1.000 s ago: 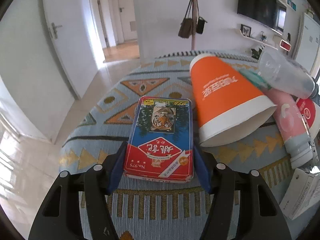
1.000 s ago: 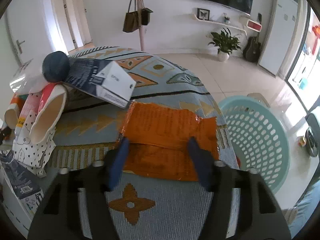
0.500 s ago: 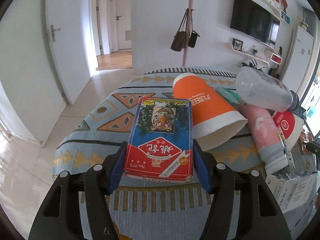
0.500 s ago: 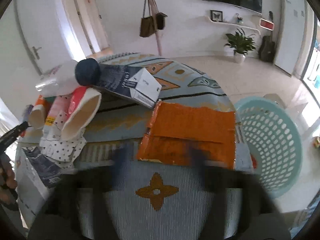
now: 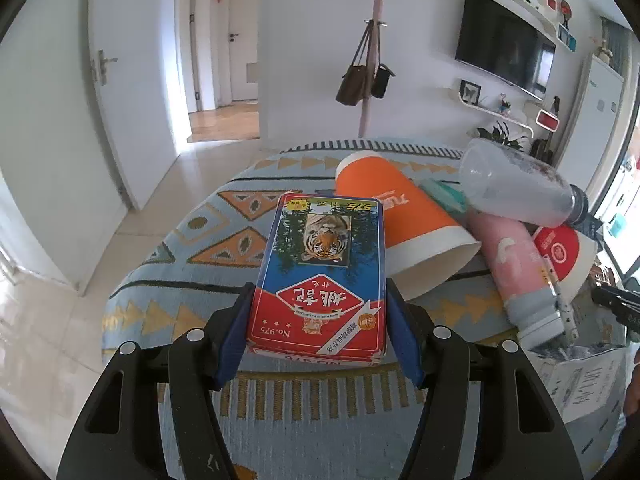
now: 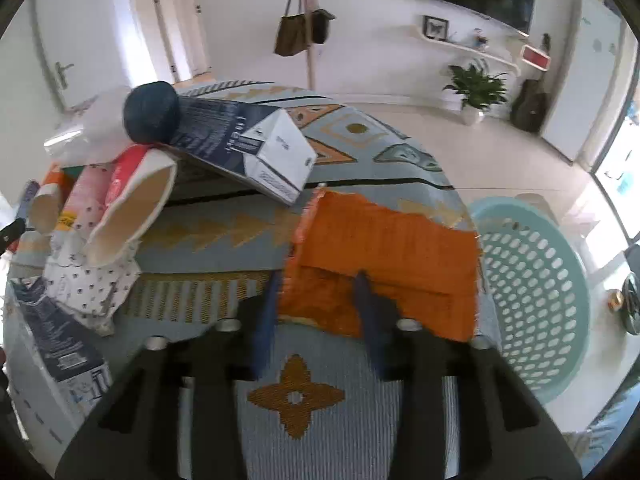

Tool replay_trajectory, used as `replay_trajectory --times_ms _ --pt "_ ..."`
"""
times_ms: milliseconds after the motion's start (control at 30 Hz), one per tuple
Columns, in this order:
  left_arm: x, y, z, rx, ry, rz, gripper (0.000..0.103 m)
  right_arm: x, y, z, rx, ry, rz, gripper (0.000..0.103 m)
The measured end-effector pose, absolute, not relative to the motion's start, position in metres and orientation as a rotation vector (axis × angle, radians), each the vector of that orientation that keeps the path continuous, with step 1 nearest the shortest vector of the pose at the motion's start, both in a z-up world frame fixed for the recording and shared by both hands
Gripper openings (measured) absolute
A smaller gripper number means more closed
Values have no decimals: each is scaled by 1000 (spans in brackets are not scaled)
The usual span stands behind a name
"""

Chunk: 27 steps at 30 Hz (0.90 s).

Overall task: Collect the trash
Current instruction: 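Lift both items over the blue basket and open both tools to drop them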

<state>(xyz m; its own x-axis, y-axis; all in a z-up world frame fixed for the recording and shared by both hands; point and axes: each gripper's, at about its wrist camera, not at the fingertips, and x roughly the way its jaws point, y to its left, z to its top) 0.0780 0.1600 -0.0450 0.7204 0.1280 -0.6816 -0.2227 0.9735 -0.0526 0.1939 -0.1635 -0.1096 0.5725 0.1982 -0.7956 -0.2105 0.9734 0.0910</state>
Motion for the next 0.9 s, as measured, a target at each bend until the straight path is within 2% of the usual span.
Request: replay_trajectory --times_ms 67,133,900 --pt "75 156 -38 -132 724 186 60 192 -165 -109 9 931 251 10" --pt "72 149 -28 -120 702 172 60 191 -168 -108 47 928 288 0" --pt "76 17 62 -41 490 -119 60 137 -208 7 84 612 320 0"
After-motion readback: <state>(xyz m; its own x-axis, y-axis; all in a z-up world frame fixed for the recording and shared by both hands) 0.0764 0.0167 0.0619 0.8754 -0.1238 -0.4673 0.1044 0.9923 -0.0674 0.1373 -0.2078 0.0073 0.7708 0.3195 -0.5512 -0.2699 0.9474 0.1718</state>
